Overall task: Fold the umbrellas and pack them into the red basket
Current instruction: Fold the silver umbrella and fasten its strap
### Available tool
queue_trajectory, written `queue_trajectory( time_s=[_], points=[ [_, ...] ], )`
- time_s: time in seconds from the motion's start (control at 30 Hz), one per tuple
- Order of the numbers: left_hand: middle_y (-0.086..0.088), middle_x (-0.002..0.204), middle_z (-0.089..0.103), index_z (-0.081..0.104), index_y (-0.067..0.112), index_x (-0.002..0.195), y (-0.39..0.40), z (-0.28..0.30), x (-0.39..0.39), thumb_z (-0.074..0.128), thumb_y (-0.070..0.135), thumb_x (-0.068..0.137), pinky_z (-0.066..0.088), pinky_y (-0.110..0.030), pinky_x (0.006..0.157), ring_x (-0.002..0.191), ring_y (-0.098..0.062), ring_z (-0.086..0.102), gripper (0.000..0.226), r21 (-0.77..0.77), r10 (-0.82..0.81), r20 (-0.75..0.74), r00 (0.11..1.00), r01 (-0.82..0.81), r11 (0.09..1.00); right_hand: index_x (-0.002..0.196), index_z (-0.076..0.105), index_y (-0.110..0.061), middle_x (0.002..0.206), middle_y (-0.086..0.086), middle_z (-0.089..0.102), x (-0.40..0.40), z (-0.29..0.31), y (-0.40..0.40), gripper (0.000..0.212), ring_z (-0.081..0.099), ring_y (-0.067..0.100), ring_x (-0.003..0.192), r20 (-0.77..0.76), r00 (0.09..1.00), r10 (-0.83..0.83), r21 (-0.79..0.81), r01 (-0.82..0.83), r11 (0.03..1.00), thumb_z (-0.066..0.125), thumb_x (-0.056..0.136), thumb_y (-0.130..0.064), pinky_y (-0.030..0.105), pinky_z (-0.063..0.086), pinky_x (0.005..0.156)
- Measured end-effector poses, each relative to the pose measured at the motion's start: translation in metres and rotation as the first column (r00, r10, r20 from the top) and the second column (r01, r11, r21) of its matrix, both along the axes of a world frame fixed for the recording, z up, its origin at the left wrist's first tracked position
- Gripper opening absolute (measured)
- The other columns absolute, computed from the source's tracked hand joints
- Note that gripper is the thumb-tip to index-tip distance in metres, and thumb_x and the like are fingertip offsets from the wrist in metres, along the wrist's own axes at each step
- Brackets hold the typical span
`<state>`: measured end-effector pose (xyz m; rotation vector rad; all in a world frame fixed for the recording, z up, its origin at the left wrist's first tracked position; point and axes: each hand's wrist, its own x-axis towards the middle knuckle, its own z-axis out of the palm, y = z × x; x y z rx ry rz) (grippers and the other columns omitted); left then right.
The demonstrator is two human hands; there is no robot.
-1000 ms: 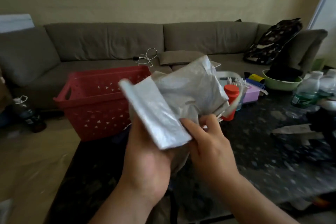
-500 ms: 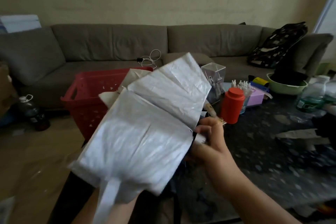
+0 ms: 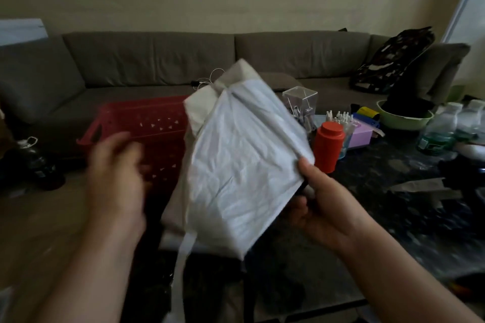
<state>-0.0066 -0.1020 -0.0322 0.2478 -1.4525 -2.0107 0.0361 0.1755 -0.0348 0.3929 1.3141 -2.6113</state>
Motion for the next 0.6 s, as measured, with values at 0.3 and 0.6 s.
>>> queue_trajectory(
  time_s=[0.3, 0.6],
  points=[
    [0.014, 0.108, 0.065, 0.075, 0.028, 0.115, 0.088, 0.011, 0.065, 0.067, 0.023, 0.095, 0.049, -0.017, 0.085, 0.099, -0.004, 0.064, 0.022, -0.892, -0.425, -0.158, 0.891, 0.056, 0.449, 0.119, 0.070, -0.014, 0.093, 0.012, 0.073, -0.005, -0.012, -0.010, 0.049, 0.063, 0.023, 0.072, -0.092, 0.984, -0.154, 0.022, 0.157, 0.987, 0.069, 0.088, -0.052, 0.035, 0.062, 0.069],
    [0.030, 0.125, 0.043, 0.042, 0.049, 0.151, 0.117, -0.021, 0.061, 0.058, 0.057, 0.093, 0.044, -0.004, 0.090, 0.119, 0.010, 0.050, 0.060, -0.736, -0.323, 0.163, 0.932, 0.333, 0.590, 0.124, 0.076, -0.012, 0.137, 0.017, 0.069, 0.023, -0.018, -0.050, 0.073, 0.065, 0.030, 0.129, -0.097, 0.993, 0.064, -0.308, -0.091, 0.947, 0.031, 0.103, -0.065, 0.048, 0.036, 0.121]
  ],
)
